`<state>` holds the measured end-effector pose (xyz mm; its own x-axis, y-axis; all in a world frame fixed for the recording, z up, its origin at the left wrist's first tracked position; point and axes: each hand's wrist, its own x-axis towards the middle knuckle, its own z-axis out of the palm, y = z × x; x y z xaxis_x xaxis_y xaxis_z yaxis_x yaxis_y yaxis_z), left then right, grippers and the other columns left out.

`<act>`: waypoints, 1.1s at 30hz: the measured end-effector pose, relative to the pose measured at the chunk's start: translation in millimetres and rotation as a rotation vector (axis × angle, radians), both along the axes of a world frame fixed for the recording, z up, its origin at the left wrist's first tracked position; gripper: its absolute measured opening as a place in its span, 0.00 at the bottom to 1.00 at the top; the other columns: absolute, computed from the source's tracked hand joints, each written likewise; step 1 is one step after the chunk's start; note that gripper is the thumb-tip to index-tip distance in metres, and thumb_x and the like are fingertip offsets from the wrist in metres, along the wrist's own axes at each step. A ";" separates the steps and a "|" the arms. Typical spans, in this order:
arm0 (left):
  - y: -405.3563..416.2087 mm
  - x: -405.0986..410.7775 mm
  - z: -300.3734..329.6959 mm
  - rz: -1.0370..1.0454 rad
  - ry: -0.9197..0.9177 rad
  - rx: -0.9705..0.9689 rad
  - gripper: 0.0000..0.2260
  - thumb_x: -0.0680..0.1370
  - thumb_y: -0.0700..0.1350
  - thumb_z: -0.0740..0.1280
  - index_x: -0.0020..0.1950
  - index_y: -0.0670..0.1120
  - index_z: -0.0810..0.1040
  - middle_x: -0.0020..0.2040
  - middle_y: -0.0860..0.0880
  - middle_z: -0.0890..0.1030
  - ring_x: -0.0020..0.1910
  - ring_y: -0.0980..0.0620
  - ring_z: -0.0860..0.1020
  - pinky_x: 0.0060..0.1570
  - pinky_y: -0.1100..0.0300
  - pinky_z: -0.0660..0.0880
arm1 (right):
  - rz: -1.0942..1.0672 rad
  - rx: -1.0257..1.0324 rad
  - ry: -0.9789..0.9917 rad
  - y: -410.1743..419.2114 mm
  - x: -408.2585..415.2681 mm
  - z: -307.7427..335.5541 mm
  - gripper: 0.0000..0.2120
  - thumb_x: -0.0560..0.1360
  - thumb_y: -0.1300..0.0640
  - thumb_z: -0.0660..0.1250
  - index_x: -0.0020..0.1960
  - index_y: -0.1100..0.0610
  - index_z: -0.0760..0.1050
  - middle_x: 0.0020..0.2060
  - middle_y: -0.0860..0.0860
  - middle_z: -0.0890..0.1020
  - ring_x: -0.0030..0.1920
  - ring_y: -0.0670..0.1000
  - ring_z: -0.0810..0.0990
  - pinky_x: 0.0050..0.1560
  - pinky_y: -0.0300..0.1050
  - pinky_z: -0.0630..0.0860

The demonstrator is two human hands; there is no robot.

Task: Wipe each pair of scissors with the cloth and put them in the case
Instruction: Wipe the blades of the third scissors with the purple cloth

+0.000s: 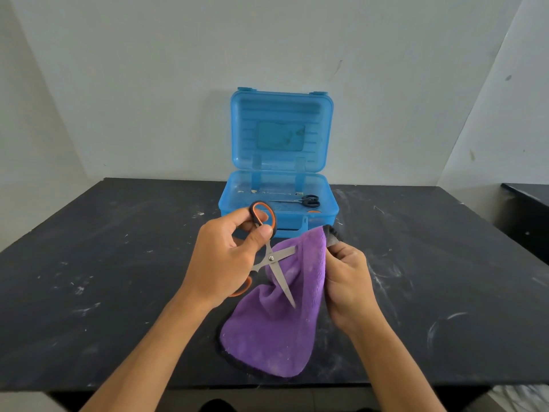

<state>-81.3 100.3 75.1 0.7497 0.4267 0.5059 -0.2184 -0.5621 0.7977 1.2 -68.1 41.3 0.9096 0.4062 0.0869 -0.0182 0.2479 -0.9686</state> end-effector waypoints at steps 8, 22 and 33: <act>3.1 -0.7 0.8 0.009 -0.011 0.001 0.04 0.79 0.47 0.71 0.52 0.50 0.84 0.42 0.54 0.85 0.44 0.52 0.82 0.46 0.54 0.80 | -0.029 0.060 0.040 -0.7 4.8 1.4 0.15 0.81 0.64 0.70 0.39 0.54 0.89 0.36 0.55 0.89 0.35 0.52 0.87 0.38 0.46 0.86; 0.9 6.3 -6.5 0.049 -0.009 -0.419 0.16 0.80 0.52 0.69 0.41 0.40 0.81 0.24 0.53 0.70 0.23 0.55 0.65 0.24 0.61 0.66 | 0.211 -0.013 -0.059 -16.9 -5.8 -1.4 0.08 0.67 0.61 0.73 0.44 0.57 0.88 0.39 0.57 0.88 0.38 0.52 0.87 0.39 0.43 0.82; -14.0 12.9 -3.0 0.044 -0.076 -0.079 0.03 0.78 0.47 0.71 0.50 0.50 0.83 0.41 0.54 0.84 0.43 0.56 0.81 0.44 0.60 0.77 | 0.142 -0.160 -0.126 1.6 -20.2 7.6 0.12 0.68 0.46 0.75 0.41 0.56 0.87 0.36 0.58 0.89 0.35 0.55 0.88 0.37 0.47 0.84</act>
